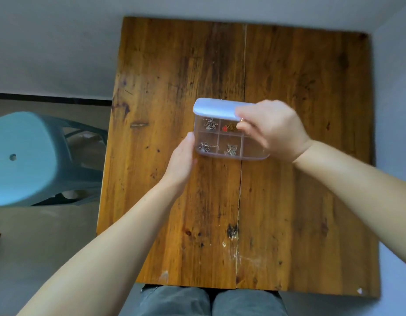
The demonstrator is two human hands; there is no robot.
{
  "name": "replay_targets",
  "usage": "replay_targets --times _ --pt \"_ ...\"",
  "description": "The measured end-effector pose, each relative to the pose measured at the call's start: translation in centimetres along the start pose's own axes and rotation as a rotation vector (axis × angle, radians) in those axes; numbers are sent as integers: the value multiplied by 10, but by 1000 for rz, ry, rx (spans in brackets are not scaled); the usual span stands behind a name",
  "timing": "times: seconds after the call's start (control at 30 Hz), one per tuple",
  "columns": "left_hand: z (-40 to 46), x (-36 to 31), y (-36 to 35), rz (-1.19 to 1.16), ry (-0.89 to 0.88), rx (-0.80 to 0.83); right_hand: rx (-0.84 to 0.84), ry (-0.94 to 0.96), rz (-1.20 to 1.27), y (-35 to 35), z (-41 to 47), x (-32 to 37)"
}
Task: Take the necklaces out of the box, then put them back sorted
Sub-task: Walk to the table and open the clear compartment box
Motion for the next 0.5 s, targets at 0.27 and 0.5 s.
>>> replay_targets --times 0.27,0.5 --pt "11 10 1 178 -96 -207 -161 -554 41 -14 58 -107" --pt "9 20 -6 129 -66 -271 -117 -746 169 -54 61 -115"
Point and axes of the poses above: each hand's wrist, its own z-axis towards the middle knuckle, its own y-axis out of the back of the hand, x = y × z, the point moved 3 cm from there along z, towards the middle knuckle, and after that the axes turned 2 degrees about y, right-handed, at the moved point
